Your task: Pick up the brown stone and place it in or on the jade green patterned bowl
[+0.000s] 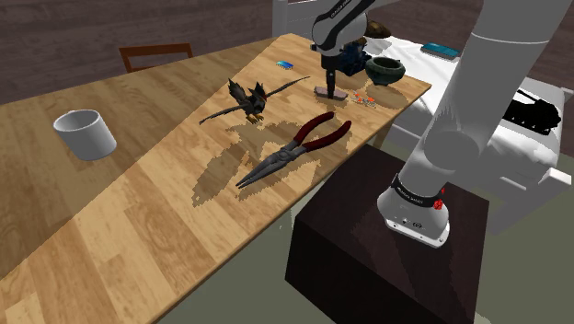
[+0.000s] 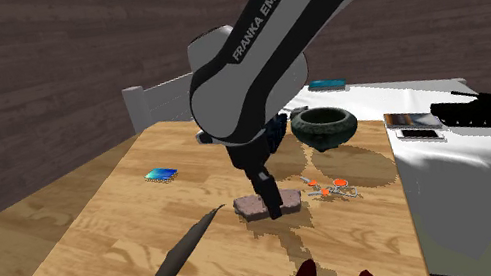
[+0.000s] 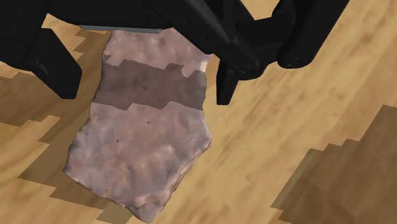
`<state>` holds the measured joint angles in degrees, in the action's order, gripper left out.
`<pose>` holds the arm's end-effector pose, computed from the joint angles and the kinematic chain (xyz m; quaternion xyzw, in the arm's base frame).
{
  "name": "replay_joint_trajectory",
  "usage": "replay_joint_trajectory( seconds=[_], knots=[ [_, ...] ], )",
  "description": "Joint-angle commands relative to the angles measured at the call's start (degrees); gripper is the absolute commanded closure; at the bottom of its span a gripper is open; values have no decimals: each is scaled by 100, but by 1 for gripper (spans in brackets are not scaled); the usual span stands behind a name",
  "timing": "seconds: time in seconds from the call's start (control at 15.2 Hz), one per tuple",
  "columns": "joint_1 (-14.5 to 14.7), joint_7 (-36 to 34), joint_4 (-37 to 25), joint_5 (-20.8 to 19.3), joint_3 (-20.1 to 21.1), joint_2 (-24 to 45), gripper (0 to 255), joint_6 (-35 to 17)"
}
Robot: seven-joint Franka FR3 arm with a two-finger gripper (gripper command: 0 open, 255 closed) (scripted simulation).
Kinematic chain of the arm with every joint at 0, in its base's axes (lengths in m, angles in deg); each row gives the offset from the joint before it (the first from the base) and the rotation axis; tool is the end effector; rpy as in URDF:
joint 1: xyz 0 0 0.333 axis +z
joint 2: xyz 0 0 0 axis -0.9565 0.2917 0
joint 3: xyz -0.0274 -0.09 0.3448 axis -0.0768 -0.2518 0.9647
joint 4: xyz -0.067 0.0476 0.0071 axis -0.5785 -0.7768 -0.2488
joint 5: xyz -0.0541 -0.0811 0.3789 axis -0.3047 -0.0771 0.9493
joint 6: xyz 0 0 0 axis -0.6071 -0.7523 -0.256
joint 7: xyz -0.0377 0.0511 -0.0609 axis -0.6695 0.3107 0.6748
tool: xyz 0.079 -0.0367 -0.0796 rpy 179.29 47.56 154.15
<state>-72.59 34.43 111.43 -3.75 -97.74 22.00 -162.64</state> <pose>0.4713 -0.2356 0.3472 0.9587 0.2714 -0.0842 0.0148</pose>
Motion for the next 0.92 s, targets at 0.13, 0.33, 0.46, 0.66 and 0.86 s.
replay_joint_trajectory(
  seconds=[0.13,0.33,0.46,0.66,0.86],
  knots=[
    [0,0,0,0,0,0,255,0],
    [0,0,0,0,0,0,255,0],
    [0,0,1,0,0,0,255,0],
    [0,1,0,1,0,1,255,-1],
    [17,-31,-77,-70,-9,-160,255,225]
  ],
)
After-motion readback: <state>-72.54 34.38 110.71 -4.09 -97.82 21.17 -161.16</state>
